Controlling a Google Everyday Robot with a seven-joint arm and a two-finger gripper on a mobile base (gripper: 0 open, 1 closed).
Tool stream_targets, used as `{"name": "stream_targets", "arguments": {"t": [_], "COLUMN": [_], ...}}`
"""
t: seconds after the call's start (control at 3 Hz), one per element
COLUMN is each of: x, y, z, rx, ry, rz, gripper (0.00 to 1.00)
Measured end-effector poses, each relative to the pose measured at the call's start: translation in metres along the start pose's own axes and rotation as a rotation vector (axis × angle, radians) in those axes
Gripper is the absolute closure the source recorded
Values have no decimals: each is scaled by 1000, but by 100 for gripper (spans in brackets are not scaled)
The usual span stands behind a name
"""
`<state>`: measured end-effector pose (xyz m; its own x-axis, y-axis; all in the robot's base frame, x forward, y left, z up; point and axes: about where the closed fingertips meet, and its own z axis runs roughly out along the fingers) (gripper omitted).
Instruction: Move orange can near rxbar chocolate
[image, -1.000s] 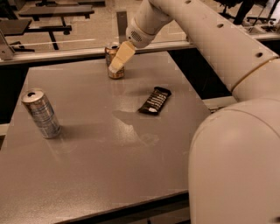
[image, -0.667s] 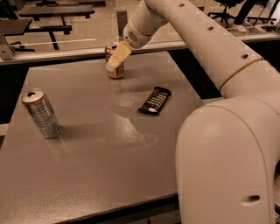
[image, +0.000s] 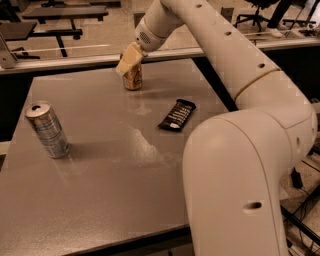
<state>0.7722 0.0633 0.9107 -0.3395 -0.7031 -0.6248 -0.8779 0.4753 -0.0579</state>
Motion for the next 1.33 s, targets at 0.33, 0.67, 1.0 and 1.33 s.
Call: {"name": "stream_targets", "arguments": {"t": [0.33, 0.67, 1.0, 1.33], "x": [-6, -4, 0, 14], "y": [2, 5, 16, 30], "z": [2, -1, -20, -49], "rx": [-24, -39, -65, -97], "ry": [-14, -12, -17, -25], "rz": [-3, -14, -45, -66], "gripper": [47, 69, 92, 100]}}
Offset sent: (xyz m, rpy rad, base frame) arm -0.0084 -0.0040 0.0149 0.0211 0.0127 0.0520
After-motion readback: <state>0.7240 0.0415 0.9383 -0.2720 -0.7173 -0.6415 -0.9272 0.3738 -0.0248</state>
